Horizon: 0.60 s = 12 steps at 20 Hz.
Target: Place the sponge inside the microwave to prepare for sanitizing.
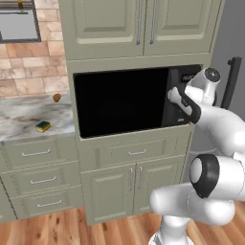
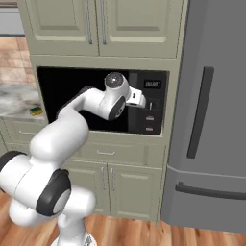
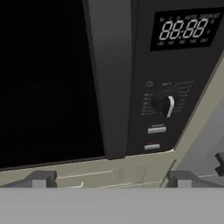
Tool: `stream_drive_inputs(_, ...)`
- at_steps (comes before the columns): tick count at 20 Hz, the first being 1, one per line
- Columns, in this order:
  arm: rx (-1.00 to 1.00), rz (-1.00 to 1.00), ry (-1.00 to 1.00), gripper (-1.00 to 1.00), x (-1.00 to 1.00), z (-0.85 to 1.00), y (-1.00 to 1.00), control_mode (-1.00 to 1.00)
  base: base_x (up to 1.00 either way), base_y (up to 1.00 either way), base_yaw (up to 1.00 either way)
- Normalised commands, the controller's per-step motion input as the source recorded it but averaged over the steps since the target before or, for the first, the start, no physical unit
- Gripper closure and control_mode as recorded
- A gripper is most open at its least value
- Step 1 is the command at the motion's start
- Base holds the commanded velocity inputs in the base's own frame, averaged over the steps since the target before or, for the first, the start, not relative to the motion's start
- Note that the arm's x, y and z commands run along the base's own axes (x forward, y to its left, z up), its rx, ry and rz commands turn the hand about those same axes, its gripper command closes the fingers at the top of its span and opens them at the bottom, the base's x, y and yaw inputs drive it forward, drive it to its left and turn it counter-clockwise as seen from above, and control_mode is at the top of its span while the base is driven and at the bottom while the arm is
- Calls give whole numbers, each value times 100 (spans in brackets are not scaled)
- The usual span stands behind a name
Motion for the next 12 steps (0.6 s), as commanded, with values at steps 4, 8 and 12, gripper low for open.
stream_drive_inputs(4,0,5,0,-100,34,-14,-2,-100,0,0,0)
stream_drive_inputs(8,0,1,0,-100,30,-19,0,-100,0,0,0)
stream_drive_inputs(12,0,0,0,-100,24,-7,-4,-100,0,0,0)
